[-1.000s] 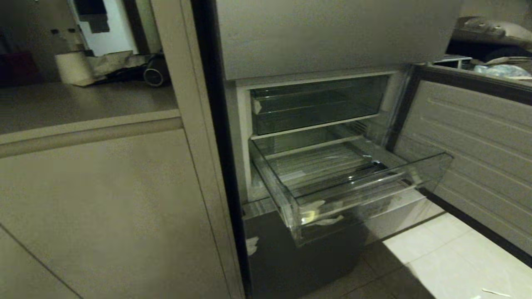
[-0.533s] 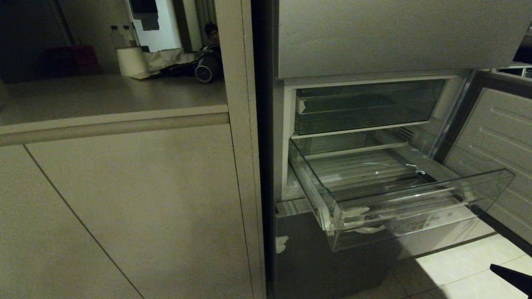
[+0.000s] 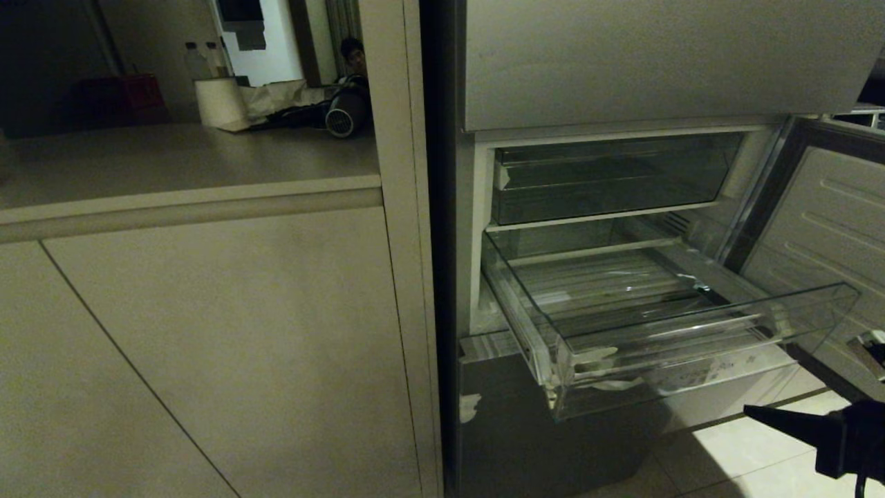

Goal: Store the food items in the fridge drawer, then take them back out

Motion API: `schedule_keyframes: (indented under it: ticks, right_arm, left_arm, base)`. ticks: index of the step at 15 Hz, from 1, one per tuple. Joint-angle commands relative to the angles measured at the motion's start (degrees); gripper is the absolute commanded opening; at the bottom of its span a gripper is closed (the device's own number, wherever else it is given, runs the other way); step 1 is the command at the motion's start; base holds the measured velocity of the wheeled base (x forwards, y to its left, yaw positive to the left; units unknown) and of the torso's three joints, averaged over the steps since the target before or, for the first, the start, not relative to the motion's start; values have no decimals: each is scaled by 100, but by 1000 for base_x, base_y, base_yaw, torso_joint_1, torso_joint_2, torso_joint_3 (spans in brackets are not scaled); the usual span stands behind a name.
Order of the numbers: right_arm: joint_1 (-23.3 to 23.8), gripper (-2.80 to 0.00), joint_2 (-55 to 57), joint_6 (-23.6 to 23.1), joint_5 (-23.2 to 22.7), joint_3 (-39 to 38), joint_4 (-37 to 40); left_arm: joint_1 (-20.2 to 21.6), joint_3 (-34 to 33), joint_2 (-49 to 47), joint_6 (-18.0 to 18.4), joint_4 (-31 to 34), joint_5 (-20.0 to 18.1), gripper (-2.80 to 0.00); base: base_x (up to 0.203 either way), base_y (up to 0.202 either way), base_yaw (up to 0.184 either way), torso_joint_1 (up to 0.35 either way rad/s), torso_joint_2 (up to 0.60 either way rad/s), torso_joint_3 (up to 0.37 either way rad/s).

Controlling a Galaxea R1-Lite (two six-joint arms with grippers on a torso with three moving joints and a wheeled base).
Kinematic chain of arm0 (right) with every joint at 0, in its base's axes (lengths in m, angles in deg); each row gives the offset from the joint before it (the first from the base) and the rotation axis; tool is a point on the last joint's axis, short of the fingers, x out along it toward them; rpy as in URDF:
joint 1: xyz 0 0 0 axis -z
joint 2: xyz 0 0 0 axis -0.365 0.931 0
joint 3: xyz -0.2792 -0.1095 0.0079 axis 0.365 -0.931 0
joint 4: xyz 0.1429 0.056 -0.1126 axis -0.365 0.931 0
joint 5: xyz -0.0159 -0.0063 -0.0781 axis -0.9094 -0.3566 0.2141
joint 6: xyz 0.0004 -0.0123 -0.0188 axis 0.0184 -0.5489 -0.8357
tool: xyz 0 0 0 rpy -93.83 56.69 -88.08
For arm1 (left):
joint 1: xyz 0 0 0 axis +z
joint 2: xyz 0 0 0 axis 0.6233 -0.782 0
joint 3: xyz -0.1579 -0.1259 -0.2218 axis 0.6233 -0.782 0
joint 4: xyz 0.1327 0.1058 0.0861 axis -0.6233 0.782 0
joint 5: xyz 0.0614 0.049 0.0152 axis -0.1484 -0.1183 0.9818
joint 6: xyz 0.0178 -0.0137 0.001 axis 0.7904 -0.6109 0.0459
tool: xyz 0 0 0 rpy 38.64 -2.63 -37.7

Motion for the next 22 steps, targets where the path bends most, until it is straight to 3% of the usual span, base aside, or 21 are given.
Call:
schedule_keyframes:
  ticks: [1,6,14,16,20,22]
  right_arm:
    - [-177,-280,662,8,-30,411,-16]
    - [-472,-280,1443,225,-22,1349,-16]
    - [-1067,-280,3039,1029,32,3261,-53]
    - [-1298,-280,3631,1210,216,3735,-431]
    - [-1712,-280,4721,1957,1217,4546,-2280]
    - [-1740,-280,4813,2239,1296,4748,-2398]
  left_arm:
    - [-3,0,0,0,-2,0,-280]
    - [2,0,0,0,-2,0,-280]
    - [2,0,1,0,-2,0,-280]
    - [2,0,0,0,-2,0,-280]
    - [2,0,0,0,-2,0,-280]
    - [2,0,2,0,-2,0,-280]
  base:
    - [0,0,0,0,0,0]
    - [0,0,0,0,0,0]
    - [0,0,0,0,0,0]
    - [0,0,0,0,0,0]
    - [0,0,0,0,0,0]
    - [0,0,0,0,0,0]
